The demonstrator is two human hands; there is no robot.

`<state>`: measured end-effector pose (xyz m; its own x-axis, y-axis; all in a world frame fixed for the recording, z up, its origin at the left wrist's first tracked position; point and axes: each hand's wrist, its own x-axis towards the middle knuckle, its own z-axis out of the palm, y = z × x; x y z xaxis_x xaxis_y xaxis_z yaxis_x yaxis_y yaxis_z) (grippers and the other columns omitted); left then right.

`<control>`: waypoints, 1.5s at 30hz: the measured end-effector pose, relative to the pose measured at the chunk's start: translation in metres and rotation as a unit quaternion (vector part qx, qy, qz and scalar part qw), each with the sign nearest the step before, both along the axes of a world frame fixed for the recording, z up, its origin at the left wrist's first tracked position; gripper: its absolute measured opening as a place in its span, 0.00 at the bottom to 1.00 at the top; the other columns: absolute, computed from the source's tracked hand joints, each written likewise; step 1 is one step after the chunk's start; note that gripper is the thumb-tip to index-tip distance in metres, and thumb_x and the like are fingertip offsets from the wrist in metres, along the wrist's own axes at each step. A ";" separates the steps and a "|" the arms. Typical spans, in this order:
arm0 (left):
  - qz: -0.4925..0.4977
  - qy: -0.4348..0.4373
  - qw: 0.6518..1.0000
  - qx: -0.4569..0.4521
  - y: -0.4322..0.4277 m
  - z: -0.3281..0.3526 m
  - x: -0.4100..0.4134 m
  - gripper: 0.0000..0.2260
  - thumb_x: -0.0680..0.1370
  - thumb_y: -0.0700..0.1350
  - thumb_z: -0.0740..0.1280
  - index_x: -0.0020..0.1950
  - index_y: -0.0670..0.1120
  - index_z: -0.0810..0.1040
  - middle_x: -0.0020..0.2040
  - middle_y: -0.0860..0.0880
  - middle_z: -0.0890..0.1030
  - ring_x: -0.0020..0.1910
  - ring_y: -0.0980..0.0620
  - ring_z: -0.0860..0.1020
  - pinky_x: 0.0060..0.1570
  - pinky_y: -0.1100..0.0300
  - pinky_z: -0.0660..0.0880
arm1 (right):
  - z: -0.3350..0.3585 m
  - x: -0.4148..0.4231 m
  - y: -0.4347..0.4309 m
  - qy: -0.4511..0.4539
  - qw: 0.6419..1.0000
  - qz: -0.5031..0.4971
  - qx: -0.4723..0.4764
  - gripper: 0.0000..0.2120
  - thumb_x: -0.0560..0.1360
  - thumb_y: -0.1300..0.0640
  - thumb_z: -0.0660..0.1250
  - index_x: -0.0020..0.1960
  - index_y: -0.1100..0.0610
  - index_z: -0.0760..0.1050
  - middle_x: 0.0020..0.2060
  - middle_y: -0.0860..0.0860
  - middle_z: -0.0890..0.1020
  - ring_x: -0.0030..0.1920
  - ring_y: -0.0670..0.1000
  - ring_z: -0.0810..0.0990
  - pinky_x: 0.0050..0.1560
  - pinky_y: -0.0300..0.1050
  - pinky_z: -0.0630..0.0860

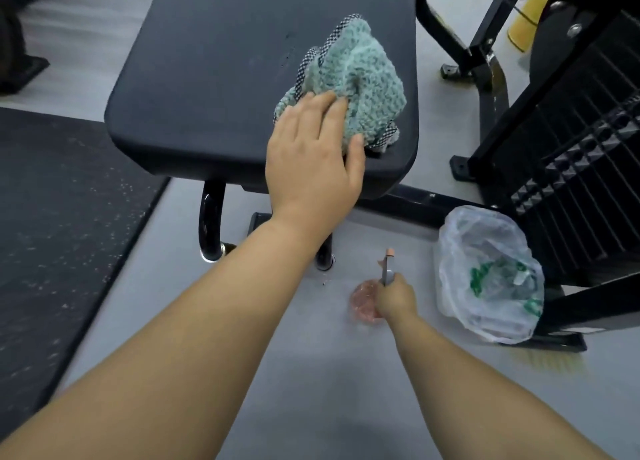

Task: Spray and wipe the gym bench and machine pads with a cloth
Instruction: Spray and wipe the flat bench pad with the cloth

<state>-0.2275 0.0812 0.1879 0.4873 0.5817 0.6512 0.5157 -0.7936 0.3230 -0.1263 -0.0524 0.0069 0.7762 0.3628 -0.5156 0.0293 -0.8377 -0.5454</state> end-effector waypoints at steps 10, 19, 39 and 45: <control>0.008 0.009 1.000 -0.015 -0.003 0.000 -0.001 0.19 0.77 0.47 0.59 0.62 0.38 0.76 0.61 0.42 0.77 0.63 0.41 0.74 0.64 0.48 0.68 | 0.050 0.018 0.010 -0.044 0.992 0.120 -0.007 0.11 0.77 0.54 0.62 0.57 0.56 0.74 0.45 0.55 0.80 0.40 0.57 0.80 0.44 0.55 0.80; -0.136 0.191 0.891 -0.389 0.017 0.090 -0.032 0.26 0.79 0.48 0.61 0.76 0.48 0.59 0.76 0.54 0.58 0.75 0.55 0.54 0.70 0.65 0.52 | 0.213 0.010 -0.011 -0.003 0.940 0.338 -0.032 0.02 0.73 0.57 0.70 0.42 0.52 0.78 0.43 0.51 0.74 0.40 0.50 0.76 0.42 0.41 0.73; -0.152 0.190 0.740 -0.626 0.041 0.261 -0.125 0.50 0.53 0.57 0.77 0.72 0.59 0.57 0.70 0.58 0.65 0.69 0.54 0.66 0.64 0.48 0.70 | 0.509 -0.082 0.079 0.166 0.960 0.130 0.185 0.07 0.68 0.67 0.70 0.37 0.56 0.77 0.26 0.47 0.76 0.24 0.46 0.73 0.25 0.39 0.70; -0.210 0.219 0.745 -0.594 0.055 0.289 -0.134 0.43 0.59 0.49 0.81 0.69 0.55 0.63 0.64 0.56 0.69 0.61 0.56 0.71 0.58 0.56 0.73 | 0.526 -0.107 0.089 0.206 0.940 -0.055 0.265 0.08 0.70 0.67 0.67 0.34 0.59 0.73 0.25 0.52 0.74 0.23 0.47 0.69 0.24 0.38 0.67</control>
<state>-0.3611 0.1358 0.4764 0.8028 0.3576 -0.4771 0.5652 -0.2019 0.7999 -0.2332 0.0367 0.5334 0.5982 0.5834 -0.5493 -0.3465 -0.4298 -0.8338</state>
